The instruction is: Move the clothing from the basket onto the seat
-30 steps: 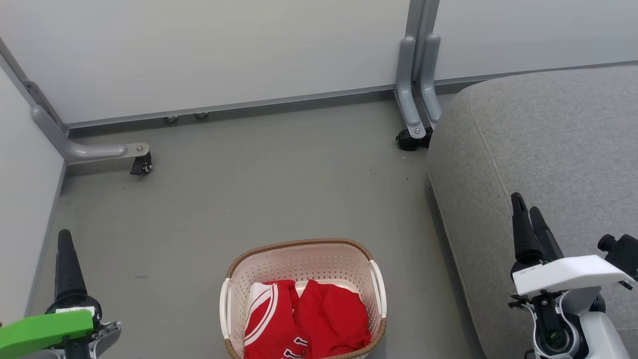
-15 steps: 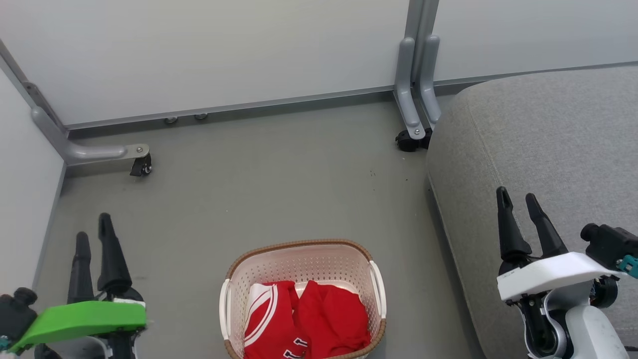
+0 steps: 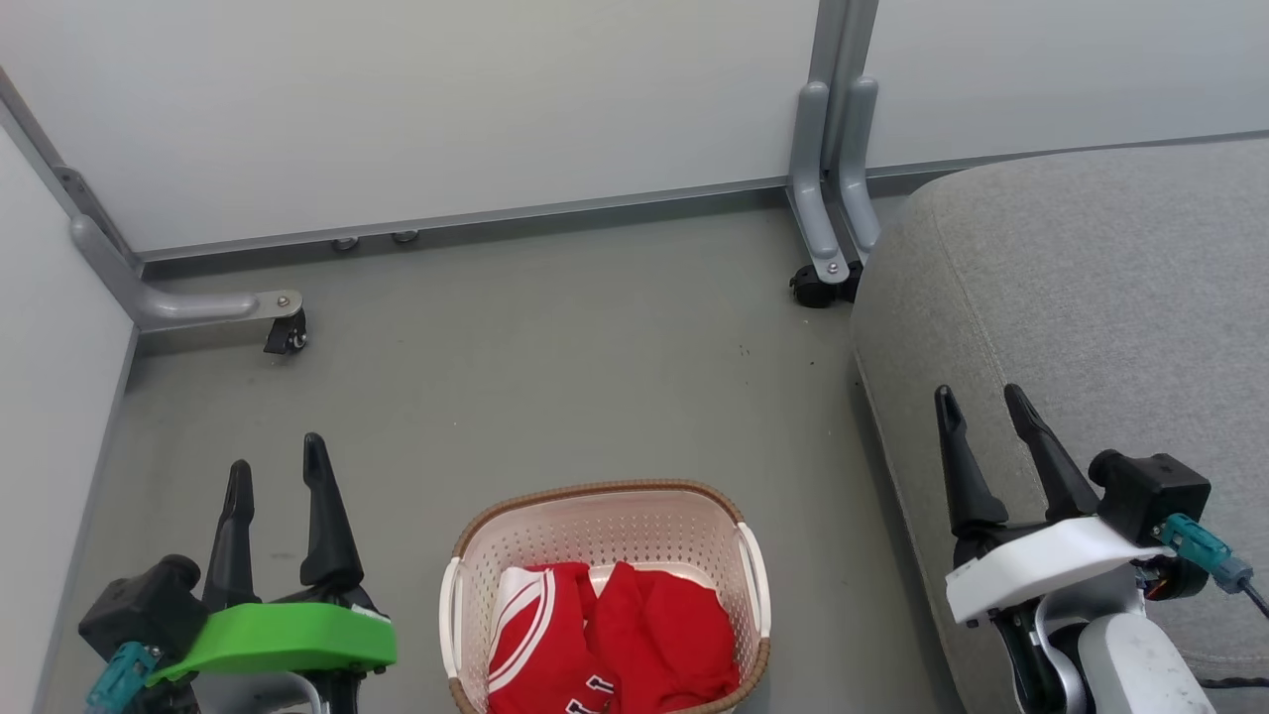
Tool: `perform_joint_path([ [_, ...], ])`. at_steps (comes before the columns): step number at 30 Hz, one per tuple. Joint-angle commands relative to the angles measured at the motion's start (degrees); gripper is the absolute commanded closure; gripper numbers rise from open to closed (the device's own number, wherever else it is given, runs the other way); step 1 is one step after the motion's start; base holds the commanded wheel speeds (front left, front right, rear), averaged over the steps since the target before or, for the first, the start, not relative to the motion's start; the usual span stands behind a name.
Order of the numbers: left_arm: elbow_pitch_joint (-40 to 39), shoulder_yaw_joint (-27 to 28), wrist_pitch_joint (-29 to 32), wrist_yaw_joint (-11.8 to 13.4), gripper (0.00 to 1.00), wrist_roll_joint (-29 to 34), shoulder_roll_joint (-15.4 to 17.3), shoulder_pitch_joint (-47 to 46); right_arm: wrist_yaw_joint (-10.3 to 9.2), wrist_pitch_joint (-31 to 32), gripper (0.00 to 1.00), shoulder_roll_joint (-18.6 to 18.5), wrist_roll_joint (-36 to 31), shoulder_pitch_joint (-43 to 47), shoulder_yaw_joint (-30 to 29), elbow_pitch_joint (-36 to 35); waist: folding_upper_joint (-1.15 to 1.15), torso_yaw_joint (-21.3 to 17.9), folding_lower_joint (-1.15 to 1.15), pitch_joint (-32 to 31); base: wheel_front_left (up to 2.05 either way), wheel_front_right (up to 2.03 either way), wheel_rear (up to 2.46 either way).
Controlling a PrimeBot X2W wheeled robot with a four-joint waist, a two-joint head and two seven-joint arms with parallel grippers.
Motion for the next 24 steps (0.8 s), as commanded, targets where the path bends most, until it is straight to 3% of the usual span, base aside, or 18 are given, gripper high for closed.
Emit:
perform_joint_path([
  [1,-0.6,-0.4,-0.6,0.5,0.0,2.0,0.4,0.1,0.01,-0.6,0.0,-0.3,-2.0,-0.1,0.6,-0.3,0.0,0.0,0.0,0.0,0.0,0.0,0.0],
  [6,0.7,-1.2,-1.3,0.9,0.0,4.9,0.6,0.9,0.01,-1.3,0.0,-0.4,-5.2,0.3,1.8,0.2,0.0,-0.1,0.0,-0.2,0.0,0.0,0.0],
  [24,7.9,-5.1,-3.7,-3.0,0.0,14.7,1.0,2.4,0.01,-3.7,0.0,1.5,-11.2,2.1,1.1,2.5,0.0,-0.6,0.0,-0.6,0.0,0.0,0.0],
])
